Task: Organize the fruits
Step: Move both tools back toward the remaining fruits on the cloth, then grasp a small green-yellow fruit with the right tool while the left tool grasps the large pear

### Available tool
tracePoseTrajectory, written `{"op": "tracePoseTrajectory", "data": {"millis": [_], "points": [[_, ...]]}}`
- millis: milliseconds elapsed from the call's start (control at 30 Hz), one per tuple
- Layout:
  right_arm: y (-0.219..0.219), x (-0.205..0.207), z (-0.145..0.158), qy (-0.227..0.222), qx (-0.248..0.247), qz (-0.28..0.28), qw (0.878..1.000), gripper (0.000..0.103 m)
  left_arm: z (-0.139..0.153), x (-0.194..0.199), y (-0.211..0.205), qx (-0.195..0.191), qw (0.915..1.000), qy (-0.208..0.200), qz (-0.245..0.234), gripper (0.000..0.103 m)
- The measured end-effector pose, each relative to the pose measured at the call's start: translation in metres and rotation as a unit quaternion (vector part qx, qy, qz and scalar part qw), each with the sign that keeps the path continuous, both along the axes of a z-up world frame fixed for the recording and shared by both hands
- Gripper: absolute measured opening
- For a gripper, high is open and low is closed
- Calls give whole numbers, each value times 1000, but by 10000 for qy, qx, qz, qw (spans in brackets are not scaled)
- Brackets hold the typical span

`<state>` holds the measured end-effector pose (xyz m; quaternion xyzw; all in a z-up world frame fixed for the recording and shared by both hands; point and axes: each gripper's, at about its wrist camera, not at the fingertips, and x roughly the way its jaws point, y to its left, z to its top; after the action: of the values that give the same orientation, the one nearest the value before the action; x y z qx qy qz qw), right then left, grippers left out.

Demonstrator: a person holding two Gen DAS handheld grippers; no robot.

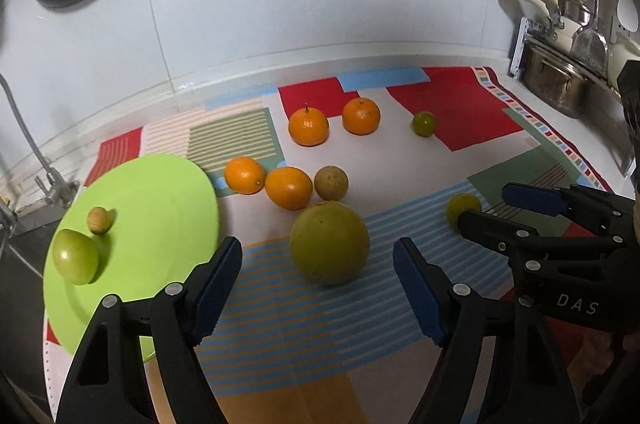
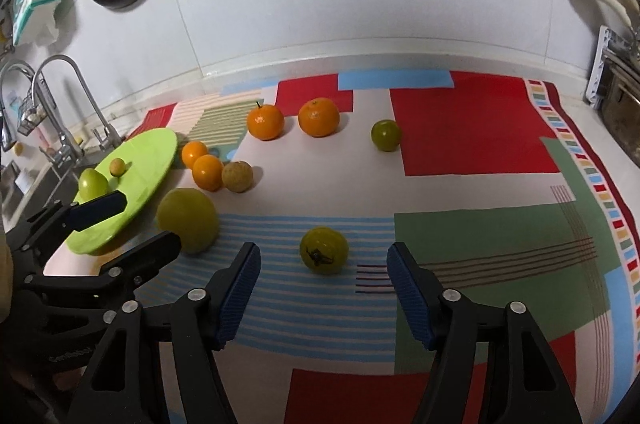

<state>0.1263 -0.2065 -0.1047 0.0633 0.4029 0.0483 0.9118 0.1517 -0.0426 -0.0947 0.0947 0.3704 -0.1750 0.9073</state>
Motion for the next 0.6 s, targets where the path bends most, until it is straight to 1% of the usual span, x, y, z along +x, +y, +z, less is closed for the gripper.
{"op": "tracePoseTrajectory", "data": {"millis": [100,333,400,433,567,600], "points": [[0,6,-4,60,55,22,10000,62,-6,6,-3,-9,10000,92,-38,73],[1,17,-16,257,84,91,9996,53,-14,17,-9,-54,9997,230,-102,65],[1,19,-18,302,116,83,9994,51,-16,19,-10,-79,9995,280,-132,59],[1,20,-19,313,115,77,9994,48,-18,20,-10,-93,9994,315,-143,57],[2,23,-20,306,72,99,9995,45,-20,23,-11,-117,9993,343,-125,50],[3,23,-20,302,62,111,9995,41,-20,24,-10,-118,9993,332,-116,48]]}}
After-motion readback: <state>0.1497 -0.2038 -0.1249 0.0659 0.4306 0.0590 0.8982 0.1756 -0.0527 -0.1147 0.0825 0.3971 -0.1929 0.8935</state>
